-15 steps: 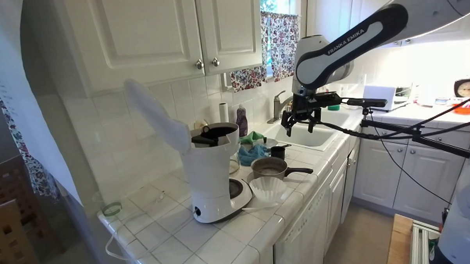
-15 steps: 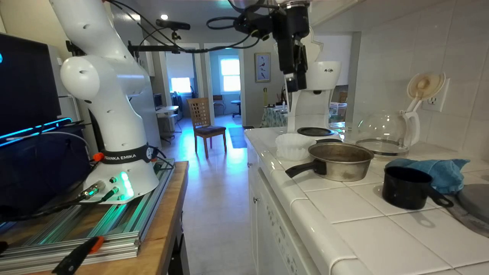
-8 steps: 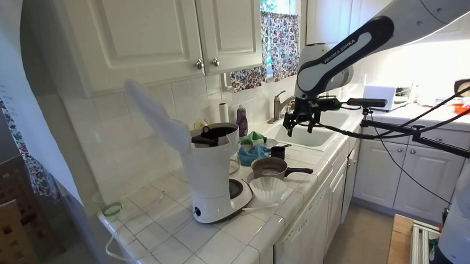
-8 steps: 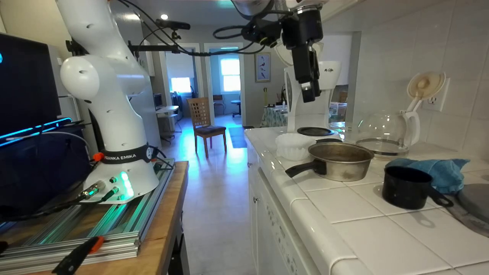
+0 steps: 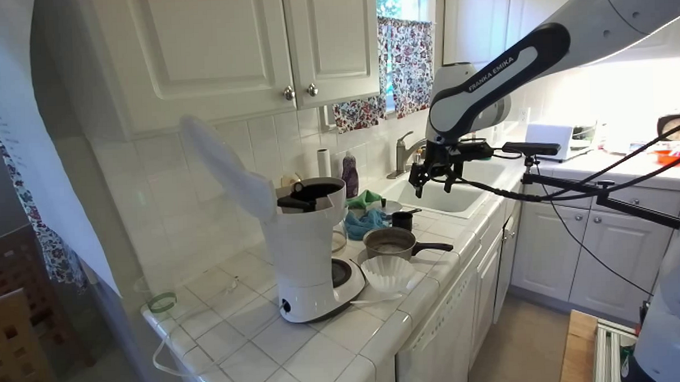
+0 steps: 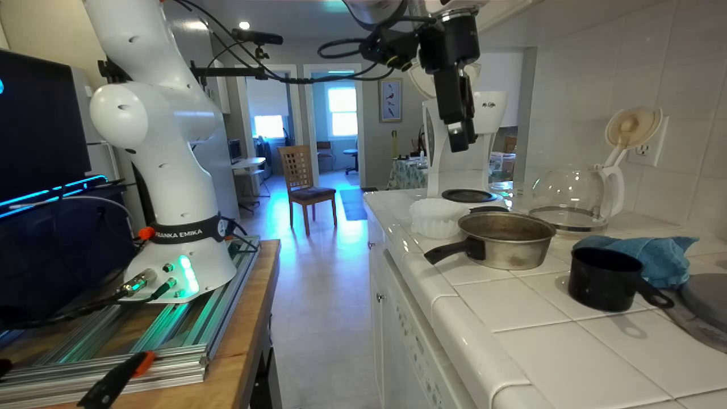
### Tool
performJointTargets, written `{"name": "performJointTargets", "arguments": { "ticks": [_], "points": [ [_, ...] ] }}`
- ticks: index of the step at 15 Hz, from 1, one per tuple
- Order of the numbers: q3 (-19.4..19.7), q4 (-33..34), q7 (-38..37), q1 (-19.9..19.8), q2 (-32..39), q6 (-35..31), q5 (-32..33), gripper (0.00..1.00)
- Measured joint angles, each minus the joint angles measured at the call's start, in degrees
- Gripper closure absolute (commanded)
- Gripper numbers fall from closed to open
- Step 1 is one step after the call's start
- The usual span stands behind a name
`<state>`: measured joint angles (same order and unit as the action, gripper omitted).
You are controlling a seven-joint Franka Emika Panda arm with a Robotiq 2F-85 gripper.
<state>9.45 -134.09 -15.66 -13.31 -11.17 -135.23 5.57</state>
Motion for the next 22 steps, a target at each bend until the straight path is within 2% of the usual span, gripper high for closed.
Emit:
{"name": "performJointTargets", "arguments": {
  "ticks": [5, 12, 22],
  "points": [
    [1.5, 1.6, -3.1, -1.4, 1.7, -0.1, 0.0, 0.0],
    [5.9, 10.1, -4.9, -3.6, 10.9, -1.3, -1.9, 0.0],
    [6.3, 22.1, -1.3, -3.7, 24.8, -3.1, -10.6, 0.0]
  ]
}}
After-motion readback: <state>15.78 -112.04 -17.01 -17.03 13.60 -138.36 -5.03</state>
